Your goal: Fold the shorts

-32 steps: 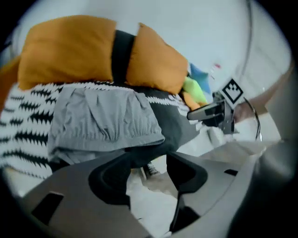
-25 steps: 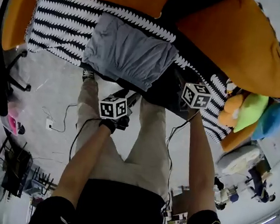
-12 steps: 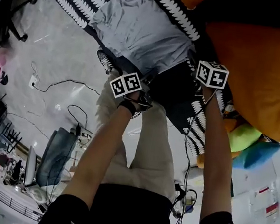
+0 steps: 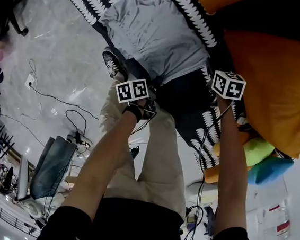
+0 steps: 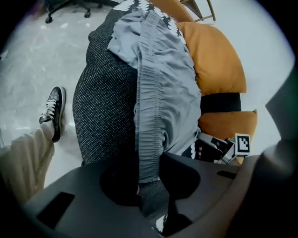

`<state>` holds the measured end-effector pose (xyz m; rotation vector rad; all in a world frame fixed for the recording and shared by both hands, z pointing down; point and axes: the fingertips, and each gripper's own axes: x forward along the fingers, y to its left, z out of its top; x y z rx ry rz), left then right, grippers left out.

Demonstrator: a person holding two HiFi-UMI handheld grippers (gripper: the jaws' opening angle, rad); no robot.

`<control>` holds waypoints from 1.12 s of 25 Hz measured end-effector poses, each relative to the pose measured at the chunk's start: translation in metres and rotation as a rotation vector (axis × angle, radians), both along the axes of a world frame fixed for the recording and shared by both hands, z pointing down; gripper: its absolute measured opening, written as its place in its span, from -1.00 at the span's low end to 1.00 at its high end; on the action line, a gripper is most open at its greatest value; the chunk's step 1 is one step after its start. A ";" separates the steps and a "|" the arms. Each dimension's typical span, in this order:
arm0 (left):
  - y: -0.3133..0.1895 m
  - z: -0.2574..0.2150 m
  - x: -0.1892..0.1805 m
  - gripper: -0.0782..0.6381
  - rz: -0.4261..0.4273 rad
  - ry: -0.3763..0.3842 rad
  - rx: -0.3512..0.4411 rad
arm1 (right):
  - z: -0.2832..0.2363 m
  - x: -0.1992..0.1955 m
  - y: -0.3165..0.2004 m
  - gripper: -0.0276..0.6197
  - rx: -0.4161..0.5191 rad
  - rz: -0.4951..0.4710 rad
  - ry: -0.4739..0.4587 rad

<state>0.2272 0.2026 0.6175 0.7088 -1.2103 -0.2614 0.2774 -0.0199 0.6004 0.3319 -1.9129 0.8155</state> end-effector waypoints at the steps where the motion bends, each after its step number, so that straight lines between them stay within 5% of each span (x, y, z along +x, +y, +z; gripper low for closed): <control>1: 0.004 -0.008 -0.001 -0.47 0.003 0.008 0.015 | -0.007 -0.001 0.001 -0.80 -0.007 0.008 -0.010; 9: 0.033 -0.049 -0.002 -0.47 -0.131 0.095 0.055 | -0.035 0.024 0.026 -0.80 -0.083 0.021 0.044; 13: 0.029 -0.064 -0.015 -0.47 -0.178 0.124 0.074 | -0.056 0.017 0.022 -0.80 -0.112 0.112 0.041; 17: 0.025 -0.098 -0.054 -0.47 -0.247 0.140 0.114 | -0.090 -0.026 0.014 -0.80 -0.138 0.151 -0.008; 28: 0.020 -0.132 -0.195 -0.48 -0.346 0.084 0.181 | -0.125 -0.173 0.003 -0.80 -0.149 0.063 -0.077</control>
